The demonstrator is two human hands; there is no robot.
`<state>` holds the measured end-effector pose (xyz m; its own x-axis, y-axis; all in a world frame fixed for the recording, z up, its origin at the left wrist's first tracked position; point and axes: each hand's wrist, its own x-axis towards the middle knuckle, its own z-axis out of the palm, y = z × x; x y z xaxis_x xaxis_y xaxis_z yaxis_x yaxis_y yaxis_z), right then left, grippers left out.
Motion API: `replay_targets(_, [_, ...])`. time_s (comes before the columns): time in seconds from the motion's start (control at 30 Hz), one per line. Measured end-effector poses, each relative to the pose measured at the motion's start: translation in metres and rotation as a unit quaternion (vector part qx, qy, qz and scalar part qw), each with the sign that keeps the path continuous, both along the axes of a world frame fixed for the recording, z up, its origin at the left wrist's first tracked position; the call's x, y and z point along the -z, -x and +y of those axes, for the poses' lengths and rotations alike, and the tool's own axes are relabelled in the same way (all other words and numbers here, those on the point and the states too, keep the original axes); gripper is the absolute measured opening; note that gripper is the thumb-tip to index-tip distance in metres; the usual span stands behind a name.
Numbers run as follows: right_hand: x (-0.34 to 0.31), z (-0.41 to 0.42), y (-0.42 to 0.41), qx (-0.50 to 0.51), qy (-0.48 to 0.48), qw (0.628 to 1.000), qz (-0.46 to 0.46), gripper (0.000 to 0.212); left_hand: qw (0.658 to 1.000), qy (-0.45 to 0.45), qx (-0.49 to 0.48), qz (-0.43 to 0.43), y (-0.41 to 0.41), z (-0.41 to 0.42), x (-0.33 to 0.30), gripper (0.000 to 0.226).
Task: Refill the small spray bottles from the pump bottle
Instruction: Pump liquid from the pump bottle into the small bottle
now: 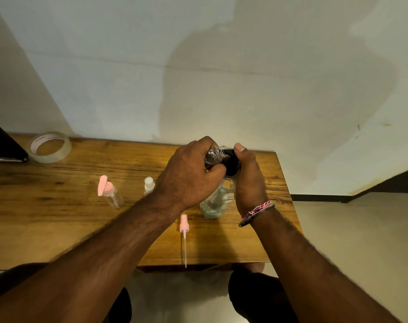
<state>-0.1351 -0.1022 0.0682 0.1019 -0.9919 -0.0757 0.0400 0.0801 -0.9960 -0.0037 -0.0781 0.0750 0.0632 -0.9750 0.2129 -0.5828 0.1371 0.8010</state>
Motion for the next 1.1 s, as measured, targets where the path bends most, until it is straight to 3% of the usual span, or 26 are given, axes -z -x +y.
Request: replay_targets(1.1, [-0.0075,0.0056,-0.0014,-0.022,0.021,0.999,0.027,0.044,1.000,0.002,-0.003,0.015,0.0003,-0.0005,0.0004,0.014])
